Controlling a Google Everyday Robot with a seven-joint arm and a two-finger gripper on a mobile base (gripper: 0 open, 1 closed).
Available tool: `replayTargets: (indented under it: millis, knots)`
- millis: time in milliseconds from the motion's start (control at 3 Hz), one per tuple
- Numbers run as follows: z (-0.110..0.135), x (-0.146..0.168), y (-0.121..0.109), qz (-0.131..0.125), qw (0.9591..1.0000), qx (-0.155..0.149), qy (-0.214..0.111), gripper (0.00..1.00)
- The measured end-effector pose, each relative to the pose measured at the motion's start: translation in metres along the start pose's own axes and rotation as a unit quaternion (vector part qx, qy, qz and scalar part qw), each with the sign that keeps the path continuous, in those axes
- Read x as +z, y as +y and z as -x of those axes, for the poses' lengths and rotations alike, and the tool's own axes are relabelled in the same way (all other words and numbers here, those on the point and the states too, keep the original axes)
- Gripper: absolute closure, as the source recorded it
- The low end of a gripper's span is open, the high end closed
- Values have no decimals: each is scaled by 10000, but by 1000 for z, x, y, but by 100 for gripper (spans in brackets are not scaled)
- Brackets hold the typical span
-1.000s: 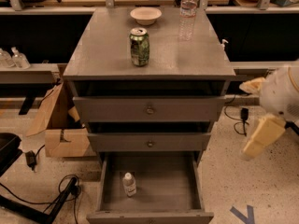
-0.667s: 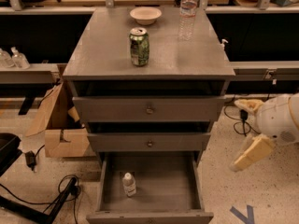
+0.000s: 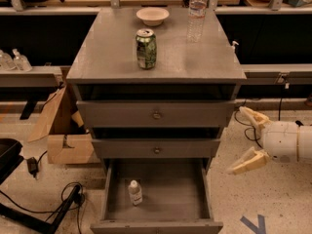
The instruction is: Pick blue plastic bottle from bottom drawer and place on counter
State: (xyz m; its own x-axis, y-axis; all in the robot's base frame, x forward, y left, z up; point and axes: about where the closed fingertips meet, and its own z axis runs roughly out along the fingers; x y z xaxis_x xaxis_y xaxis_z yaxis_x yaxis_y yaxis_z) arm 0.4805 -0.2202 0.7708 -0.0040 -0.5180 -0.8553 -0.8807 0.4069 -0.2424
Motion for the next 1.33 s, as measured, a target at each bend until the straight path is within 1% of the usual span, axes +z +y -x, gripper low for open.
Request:
replayTargets:
  millis: [333,667,1000,1333]
  knots:
    - [-5,7,2,45,9992,-384,-118,0]
    - [-5,7,2,46,9992,-383,-118,0]
    - [-39,65,14,361,9990,-176,-191,0]
    - [-78,131,30,465,9969,-7,-631,0]
